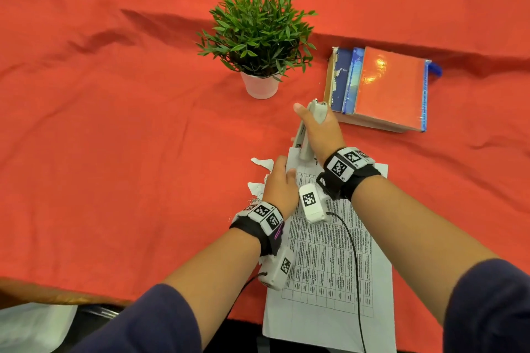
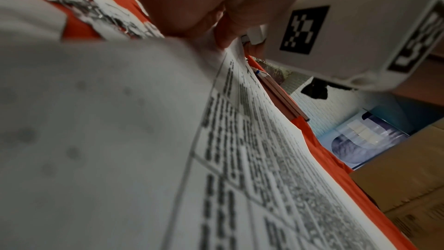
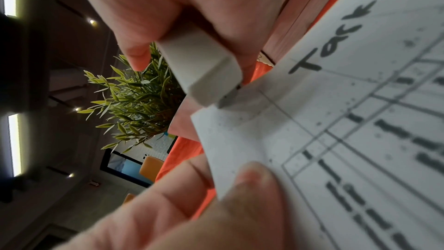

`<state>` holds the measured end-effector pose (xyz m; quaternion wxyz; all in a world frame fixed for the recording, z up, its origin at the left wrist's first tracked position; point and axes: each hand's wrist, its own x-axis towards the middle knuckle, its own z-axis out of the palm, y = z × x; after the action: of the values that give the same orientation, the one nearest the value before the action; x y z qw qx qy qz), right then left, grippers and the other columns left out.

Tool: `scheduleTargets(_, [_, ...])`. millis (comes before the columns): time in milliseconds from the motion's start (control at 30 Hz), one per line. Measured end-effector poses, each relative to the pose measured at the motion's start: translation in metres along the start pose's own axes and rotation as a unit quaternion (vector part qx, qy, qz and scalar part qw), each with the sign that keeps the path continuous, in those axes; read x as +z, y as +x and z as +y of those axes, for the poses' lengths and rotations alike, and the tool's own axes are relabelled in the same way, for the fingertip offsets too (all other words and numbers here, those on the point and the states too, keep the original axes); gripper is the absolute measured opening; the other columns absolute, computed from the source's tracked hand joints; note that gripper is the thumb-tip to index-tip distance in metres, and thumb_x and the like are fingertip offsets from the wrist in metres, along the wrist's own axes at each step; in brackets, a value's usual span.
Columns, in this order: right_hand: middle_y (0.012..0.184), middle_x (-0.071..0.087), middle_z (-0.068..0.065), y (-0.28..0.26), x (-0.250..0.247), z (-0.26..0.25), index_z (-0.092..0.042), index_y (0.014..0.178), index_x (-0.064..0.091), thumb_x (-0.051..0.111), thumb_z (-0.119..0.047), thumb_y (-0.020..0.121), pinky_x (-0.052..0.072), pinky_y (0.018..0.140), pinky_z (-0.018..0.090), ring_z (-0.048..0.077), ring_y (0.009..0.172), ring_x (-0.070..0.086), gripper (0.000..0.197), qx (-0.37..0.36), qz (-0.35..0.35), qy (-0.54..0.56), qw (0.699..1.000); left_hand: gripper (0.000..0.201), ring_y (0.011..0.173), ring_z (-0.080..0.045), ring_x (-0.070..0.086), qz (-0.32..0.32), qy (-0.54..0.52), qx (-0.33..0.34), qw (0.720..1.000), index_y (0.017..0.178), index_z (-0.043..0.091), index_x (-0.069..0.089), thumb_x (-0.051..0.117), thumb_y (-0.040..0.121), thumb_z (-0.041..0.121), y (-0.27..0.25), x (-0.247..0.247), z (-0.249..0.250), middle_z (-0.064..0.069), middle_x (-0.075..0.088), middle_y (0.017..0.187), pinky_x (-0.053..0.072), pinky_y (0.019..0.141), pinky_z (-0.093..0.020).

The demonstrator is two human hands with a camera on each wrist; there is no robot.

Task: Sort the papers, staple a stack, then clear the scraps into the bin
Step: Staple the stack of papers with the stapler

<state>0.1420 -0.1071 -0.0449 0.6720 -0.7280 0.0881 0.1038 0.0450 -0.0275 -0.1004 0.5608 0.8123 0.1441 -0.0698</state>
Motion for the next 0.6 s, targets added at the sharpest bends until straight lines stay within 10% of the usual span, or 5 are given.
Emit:
scheduleTargets(400, [0.08,0.039,0.008,0.008,0.011,-0.006,-0.011,0.09,0.051,0.065,-0.05,0.084,0.059,0.054,0.041,0.025,0.056,0.056,0.041,0.068,-0.009,0.028,0.997,0.006,0.061,-0.012,0.041,-0.025,0.029,0.019,0.999,0.099,0.014,0.04,0.037,0.102,0.018,-0.004,-0.007,0.001,0.001,0.046,0.071,0.037,0.06,-0.031])
scheduleTargets(600, [0.066,0.038,0.004,0.012,0.011,-0.006,-0.013,0.07,0.048,0.069,-0.039,0.085,0.052,0.045,0.028,0.022,0.05,0.05,0.036,0.059,0.029,0.02,0.998,0.017,0.083,-0.023,0.061,-0.063,0.0,0.003,0.998,0.115,0.016,0.044,0.04,0.1,0.024,-0.006,-0.013,0.002,-0.007,0.065,0.095,0.05,0.077,-0.045])
